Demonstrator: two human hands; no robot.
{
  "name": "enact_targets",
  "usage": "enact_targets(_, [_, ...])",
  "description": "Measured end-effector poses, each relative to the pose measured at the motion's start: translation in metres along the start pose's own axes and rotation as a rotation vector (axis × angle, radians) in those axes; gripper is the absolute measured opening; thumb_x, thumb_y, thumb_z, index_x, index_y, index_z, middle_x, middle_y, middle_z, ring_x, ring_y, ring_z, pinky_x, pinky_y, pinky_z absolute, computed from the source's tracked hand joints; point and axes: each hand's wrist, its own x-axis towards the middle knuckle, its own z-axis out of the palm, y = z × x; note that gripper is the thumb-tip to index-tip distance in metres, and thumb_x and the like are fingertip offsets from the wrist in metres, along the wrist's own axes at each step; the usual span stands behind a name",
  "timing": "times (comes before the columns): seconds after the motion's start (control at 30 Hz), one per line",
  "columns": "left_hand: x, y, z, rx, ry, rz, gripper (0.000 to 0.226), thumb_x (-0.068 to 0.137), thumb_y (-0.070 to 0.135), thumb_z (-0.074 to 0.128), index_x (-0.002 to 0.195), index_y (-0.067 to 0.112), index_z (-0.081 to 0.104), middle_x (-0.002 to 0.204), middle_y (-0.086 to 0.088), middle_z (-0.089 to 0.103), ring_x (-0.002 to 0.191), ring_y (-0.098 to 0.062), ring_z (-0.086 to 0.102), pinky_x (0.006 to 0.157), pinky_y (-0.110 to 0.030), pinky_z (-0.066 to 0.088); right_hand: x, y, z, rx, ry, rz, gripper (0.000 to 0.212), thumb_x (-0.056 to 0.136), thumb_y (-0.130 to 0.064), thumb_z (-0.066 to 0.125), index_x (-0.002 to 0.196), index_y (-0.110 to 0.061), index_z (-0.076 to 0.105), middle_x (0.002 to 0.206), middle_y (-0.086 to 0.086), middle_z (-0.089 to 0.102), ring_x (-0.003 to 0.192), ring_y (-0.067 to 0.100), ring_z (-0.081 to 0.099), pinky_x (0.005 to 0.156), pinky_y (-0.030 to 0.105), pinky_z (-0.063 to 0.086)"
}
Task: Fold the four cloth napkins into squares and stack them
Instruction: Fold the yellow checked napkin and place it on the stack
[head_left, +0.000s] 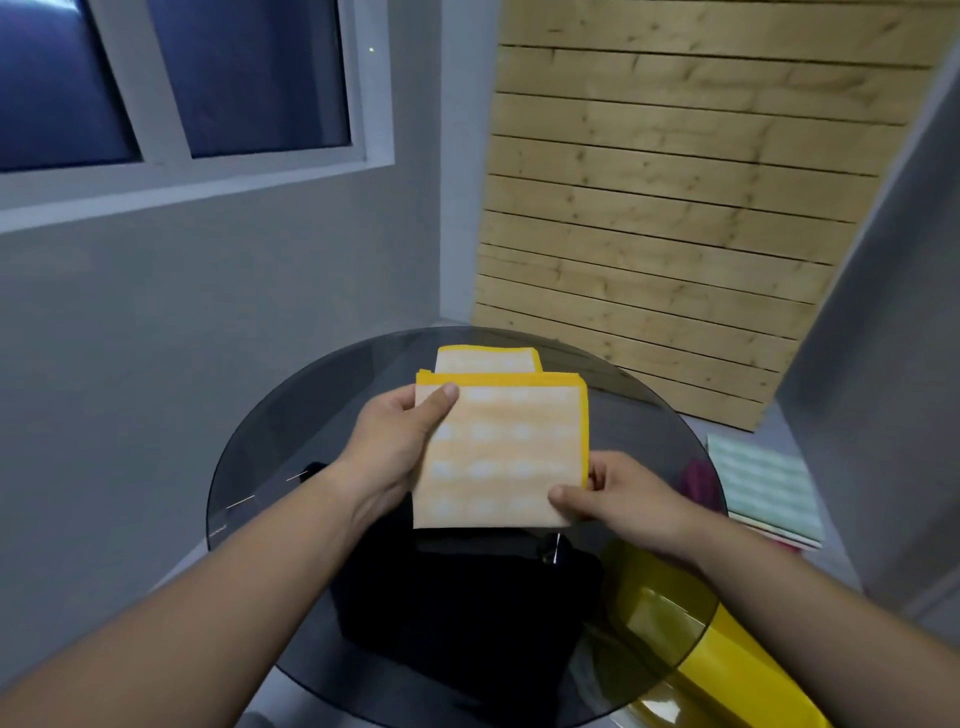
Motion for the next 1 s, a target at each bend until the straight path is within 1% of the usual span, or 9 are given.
enact_targets(0.1, [0.009, -0.008, -0.006, 0.242, 0.005, -0.053, 0.028, 0.087, 0.036, 0.074, 0.096, 0.010, 0.069, 0.087, -0.005, 0.076, 0.068, -0.017, 0.072, 0.055, -0.029, 0.056, 0.008, 0.004, 0.002, -0.054, 0.095, 0.028, 0.025, 0.095, -0.018, 0.062, 0.070, -0.017, 0.058, 0.060, -0.009, 0.060, 0.061, 0.010, 0.053, 0.069, 0.030, 0.043])
enact_targets(0.23, [0.012, -0.023, -0.020, 0.615, -0.022, -0.083, 0.033, 0.078, 0.033, 0.082, 0.101, 0.014, 0.066, 0.095, -0.001, 0.075, 0.086, -0.018, 0.072, 0.079, -0.034, 0.057, 0.022, 0.004, 0.003, -0.113, 0.172, 0.106, 0.023, 0.094, -0.021, 0.063, 0.075, -0.010, 0.057, 0.057, -0.008, 0.043, 0.055, 0.009, 0.043, 0.061, 0.027, 0.035])
enact_targets(0.33, [0.009, -0.028, -0.023, 0.831, 0.026, -0.059, 0.030, 0.076, 0.034, 0.080, 0.098, 0.020, 0.066, 0.088, 0.005, 0.071, 0.083, -0.013, 0.068, 0.068, -0.028, 0.048, 0.029, 0.006, 0.007, -0.126, 0.196, 0.122, 0.026, 0.092, -0.021, 0.065, 0.090, 0.005, 0.065, 0.065, 0.002, 0.042, 0.061, 0.014, 0.042, 0.060, 0.028, 0.032])
enact_targets(0.43, [0.008, -0.030, -0.024, 0.872, 0.052, -0.047, 0.037, 0.077, 0.037, 0.078, 0.105, 0.023, 0.058, 0.083, 0.006, 0.068, 0.083, -0.017, 0.066, 0.067, -0.030, 0.045, 0.031, 0.005, 0.010, -0.174, 0.262, 0.112, 0.019, 0.090, -0.020, 0.067, 0.105, -0.008, 0.070, 0.065, 0.000, 0.051, 0.062, 0.014, 0.049, 0.058, 0.027, 0.037])
enact_targets(0.57, [0.005, -0.035, -0.023, 0.921, 0.041, -0.009, 0.051, 0.079, 0.035, 0.077, 0.123, 0.024, 0.055, 0.085, 0.004, 0.067, 0.087, -0.019, 0.066, 0.074, -0.034, 0.050, 0.031, 0.006, 0.011, -0.144, 0.349, 0.144, 0.061, 0.086, -0.020, 0.074, 0.141, -0.018, 0.049, 0.070, -0.004, 0.062, 0.065, 0.008, 0.060, 0.057, 0.021, 0.041])
enact_targets(0.8, [0.007, -0.041, -0.022, 1.013, 0.037, 0.024, 0.065, 0.085, 0.038, 0.074, 0.143, 0.021, 0.048, 0.122, -0.006, 0.064, 0.116, -0.028, 0.059, 0.101, -0.044, 0.048, 0.034, 0.009, 0.015, -0.331, 0.354, 0.151, 0.041, 0.091, -0.025, 0.066, 0.131, -0.014, 0.062, 0.083, -0.005, 0.062, 0.085, 0.016, 0.060, 0.077, 0.025, 0.041])
enact_targets(0.87, [0.007, -0.043, -0.019, 1.076, 0.016, 0.048, 0.051, 0.089, 0.038, 0.069, 0.134, 0.020, 0.054, 0.123, -0.004, 0.062, 0.115, -0.028, 0.057, 0.099, -0.042, 0.049, 0.034, 0.006, 0.015, -0.363, 0.350, 0.152, 0.043, 0.091, -0.023, 0.064, 0.133, -0.018, 0.056, 0.082, -0.004, 0.064, 0.083, 0.016, 0.061, 0.075, 0.026, 0.043])
enact_targets(0.93, [0.009, -0.046, -0.018, 1.158, 0.009, 0.088, 0.020, 0.090, 0.039, 0.065, 0.097, 0.022, 0.058, 0.099, -0.003, 0.060, 0.091, -0.026, 0.057, 0.081, -0.039, 0.051, 0.033, 0.003, 0.015, -0.367, 0.344, 0.129, 0.046, 0.092, -0.019, 0.062, 0.136, -0.024, 0.049, 0.081, -0.004, 0.062, 0.080, 0.017, 0.062, 0.073, 0.030, 0.047])
enact_targets(1.0, [0.009, -0.049, -0.017, 1.213, 0.004, 0.092, 0.035, 0.092, 0.040, 0.060, 0.071, 0.023, 0.037, 0.083, -0.002, 0.047, 0.073, -0.024, 0.048, 0.064, -0.034, 0.043, 0.032, 0.001, 0.016, -0.396, 0.331, 0.118, 0.045, 0.093, -0.018, 0.059, 0.135, -0.028, 0.047, 0.082, -0.006, 0.059, 0.080, 0.017, 0.061, 0.070, 0.030, 0.047])
